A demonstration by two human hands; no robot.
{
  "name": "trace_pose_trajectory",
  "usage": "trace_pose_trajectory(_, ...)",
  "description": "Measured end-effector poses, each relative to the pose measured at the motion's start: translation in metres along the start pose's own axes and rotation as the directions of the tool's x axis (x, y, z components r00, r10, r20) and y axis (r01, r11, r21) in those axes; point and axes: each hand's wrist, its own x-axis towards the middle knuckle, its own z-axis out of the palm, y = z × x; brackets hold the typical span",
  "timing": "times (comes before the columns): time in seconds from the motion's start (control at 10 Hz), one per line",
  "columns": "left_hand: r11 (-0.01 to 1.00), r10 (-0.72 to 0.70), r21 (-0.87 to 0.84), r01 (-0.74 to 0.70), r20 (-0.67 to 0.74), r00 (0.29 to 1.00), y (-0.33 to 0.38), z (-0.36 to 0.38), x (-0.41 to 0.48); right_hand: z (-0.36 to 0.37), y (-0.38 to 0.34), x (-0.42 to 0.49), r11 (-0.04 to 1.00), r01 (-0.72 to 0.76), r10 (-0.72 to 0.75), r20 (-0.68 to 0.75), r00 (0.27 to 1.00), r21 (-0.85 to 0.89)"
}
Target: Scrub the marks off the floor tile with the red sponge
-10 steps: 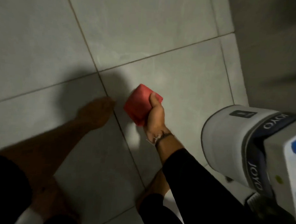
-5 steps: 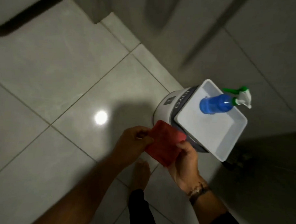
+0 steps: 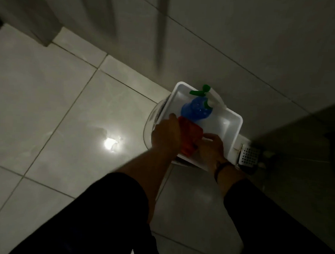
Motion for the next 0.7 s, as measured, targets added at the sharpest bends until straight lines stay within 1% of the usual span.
trace_pose_trajectory(0.1, 0.990, -0.108, 0.092, 0.109, -0.022, 0.994, 0.000, 0.013, 0.023, 0.017, 0.006, 0.024, 0.987, 0.031, -0.027, 0.025, 0.999, -0.159)
trace_pose_trajectory(0.2, 0.971, -0.079, 0.226, 0.080, -0.011, 0.997, -0.002, 0.022, 0.032, 0.024, 0.009, 0.034, 0.962, 0.087, -0.091, -0.004, 0.996, -0.258)
trace_pose_trajectory(0.3, 0.920, 0.011, 0.391, -0.001, -0.023, 1.000, -0.002, 0.030, 0.036, 0.031, 0.015, 0.040, 0.903, 0.144, -0.182, -0.058, 0.982, -0.404)
trace_pose_trajectory(0.4, 0.910, 0.078, 0.410, -0.058, -0.032, 0.996, -0.002, 0.032, 0.031, 0.031, 0.015, 0.033, 0.895, 0.157, -0.210, -0.084, 0.974, -0.417)
trace_pose_trajectory(0.5, 0.919, 0.186, 0.360, -0.160, -0.039, 0.982, -0.006, 0.022, 0.009, 0.027, 0.009, 0.005, 0.918, 0.175, -0.235, -0.133, 0.963, -0.355)
trace_pose_trajectory(0.6, 0.948, 0.228, 0.246, -0.201, -0.089, 0.970, -0.018, -0.006, -0.021, 0.025, -0.006, -0.040, 0.944, 0.211, -0.260, -0.176, 0.949, -0.255)
trace_pose_trajectory(0.7, 0.972, 0.210, 0.158, -0.176, -0.236, 0.949, -0.055, -0.057, -0.091, 0.013, -0.028, -0.148, 0.899, 0.431, -0.437, -0.184, 0.881, -0.073)
